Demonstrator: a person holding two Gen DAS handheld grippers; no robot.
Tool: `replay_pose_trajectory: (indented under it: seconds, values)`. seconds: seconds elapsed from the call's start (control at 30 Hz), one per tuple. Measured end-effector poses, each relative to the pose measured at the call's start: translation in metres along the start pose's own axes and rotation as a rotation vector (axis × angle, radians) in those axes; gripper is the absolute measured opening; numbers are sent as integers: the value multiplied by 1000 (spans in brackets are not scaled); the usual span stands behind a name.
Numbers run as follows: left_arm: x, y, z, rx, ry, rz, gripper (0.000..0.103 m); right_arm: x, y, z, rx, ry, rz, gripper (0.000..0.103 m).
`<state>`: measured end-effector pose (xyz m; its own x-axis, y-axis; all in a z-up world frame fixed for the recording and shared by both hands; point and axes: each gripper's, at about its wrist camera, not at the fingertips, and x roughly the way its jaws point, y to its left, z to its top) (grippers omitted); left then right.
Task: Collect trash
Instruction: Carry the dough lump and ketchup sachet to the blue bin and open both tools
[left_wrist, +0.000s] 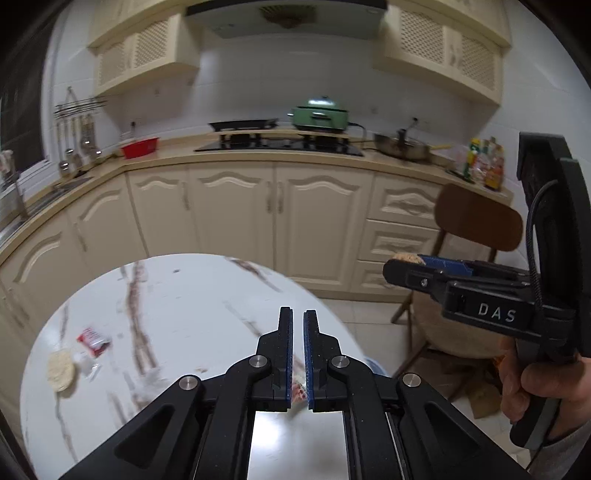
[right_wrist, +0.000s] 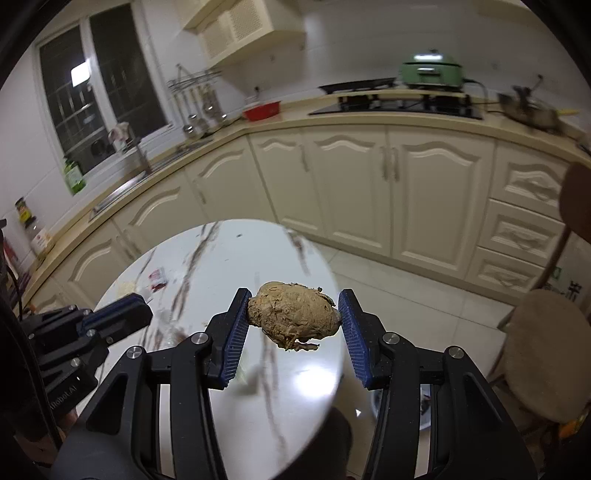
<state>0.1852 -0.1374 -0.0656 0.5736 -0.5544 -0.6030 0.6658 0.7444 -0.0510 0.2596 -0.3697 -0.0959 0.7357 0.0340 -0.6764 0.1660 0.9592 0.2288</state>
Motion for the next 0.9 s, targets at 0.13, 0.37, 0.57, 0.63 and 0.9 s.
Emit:
replay_pose_trajectory:
  seconds: [0.13,0.37,0.57,0.63,0.9]
  values:
    - [40,-13,0,0,56,0,2,-8,-36,-3,42,0,-53,46]
    - [68,-6,-17,29,166,37,28,6,-69,-20,100,49,-50,46]
    - [86,-3,-25,30,248,37,54,21,-65,-31,108,80,-26,46]
    - [93,-4,-25,56,268,27,60,24,-64,-34,114,86,-24,46]
    - [137,1,-16,93,320,-51,52,24,-59,-43,136,94,-46,46]
